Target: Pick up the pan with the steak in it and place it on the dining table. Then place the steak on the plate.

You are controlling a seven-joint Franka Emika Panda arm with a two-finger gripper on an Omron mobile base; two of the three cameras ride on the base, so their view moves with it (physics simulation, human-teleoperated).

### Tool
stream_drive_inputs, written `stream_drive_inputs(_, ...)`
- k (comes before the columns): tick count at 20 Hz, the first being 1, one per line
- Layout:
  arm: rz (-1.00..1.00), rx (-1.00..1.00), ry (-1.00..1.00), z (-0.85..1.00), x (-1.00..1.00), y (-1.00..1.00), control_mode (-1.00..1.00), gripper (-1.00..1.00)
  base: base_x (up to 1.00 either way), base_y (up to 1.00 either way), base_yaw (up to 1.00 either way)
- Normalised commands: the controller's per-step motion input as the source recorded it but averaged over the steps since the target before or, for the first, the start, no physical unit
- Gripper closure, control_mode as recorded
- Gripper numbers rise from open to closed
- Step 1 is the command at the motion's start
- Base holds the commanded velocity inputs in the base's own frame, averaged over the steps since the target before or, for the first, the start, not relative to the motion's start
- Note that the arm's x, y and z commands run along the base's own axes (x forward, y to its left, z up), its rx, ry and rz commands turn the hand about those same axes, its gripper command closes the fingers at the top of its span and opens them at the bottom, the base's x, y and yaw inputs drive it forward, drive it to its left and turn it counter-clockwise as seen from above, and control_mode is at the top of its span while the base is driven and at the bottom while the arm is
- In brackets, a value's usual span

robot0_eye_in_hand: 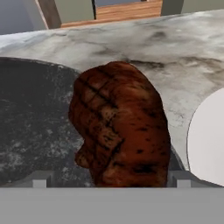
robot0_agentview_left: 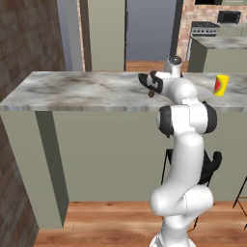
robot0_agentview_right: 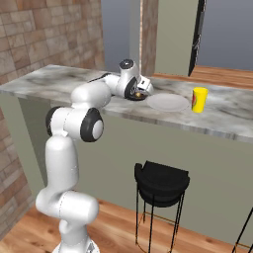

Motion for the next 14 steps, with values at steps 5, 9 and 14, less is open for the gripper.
stream_drive_inputs(5, 0.0, -0.04, 0.03, -0.18, 0.11, 0.0, -1.0, -1.0, 0.0, 0.0, 0.0)
stream_drive_inputs(9, 0.0, -0.01, 0.01, -0.02, 0.04, 0.0, -1.0, 1.0, 0.0, 0.0, 0.0)
stream_drive_inputs(14, 0.0, 0.0, 0.0, 0.0, 0.0, 0.0, -1.0, 1.0, 0.0, 0.0, 0.0)
